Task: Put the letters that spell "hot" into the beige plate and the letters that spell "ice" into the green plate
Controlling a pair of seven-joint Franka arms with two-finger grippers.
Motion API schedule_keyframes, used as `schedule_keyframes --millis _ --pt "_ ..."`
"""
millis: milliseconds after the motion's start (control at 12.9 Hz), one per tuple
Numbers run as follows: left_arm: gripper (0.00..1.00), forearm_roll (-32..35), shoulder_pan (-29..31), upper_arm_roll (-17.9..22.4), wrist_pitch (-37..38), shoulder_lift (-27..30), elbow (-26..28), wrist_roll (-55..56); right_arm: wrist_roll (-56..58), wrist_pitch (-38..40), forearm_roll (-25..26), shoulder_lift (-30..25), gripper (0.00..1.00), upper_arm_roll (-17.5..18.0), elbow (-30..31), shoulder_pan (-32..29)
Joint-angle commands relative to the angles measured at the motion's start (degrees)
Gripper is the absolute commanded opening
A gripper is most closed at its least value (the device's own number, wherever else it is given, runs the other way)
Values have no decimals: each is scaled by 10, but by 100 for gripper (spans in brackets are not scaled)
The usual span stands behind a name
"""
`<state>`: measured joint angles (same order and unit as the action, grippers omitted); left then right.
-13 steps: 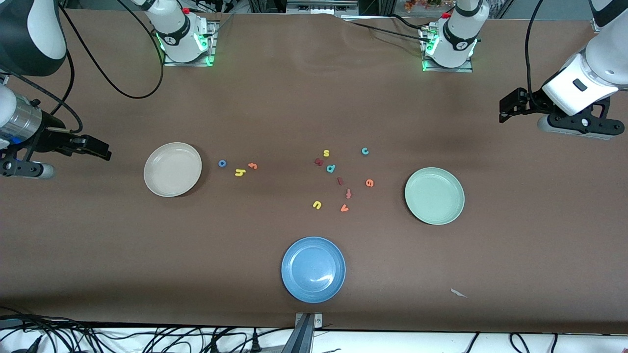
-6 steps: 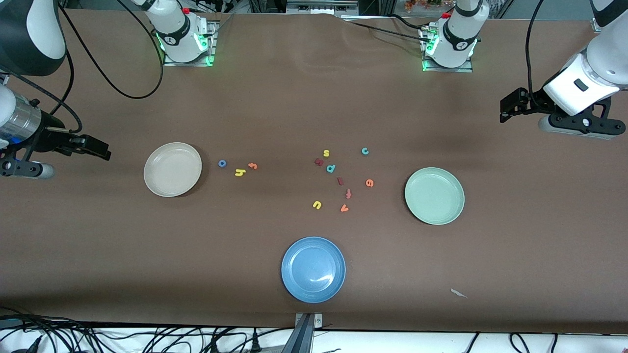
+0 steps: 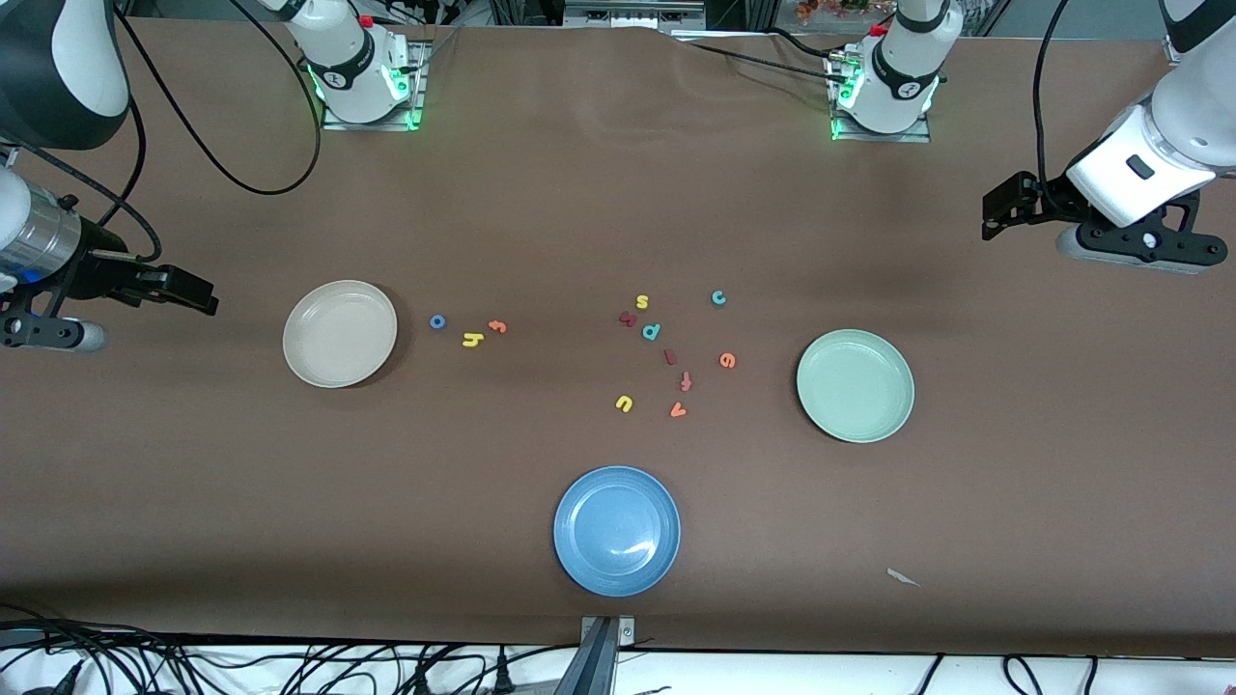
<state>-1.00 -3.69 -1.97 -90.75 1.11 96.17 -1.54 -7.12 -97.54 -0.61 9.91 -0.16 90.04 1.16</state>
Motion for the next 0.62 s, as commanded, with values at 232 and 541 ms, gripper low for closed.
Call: schedule_keyframes --millis 232,541 --pt "100 -5 0 -1 14 5 -6 2 1 10 7 -3 100 2 -5 -1" --pt "100 -5 1 -1 14 6 -6 1 -2 9 11 -2 100 2 -5 0"
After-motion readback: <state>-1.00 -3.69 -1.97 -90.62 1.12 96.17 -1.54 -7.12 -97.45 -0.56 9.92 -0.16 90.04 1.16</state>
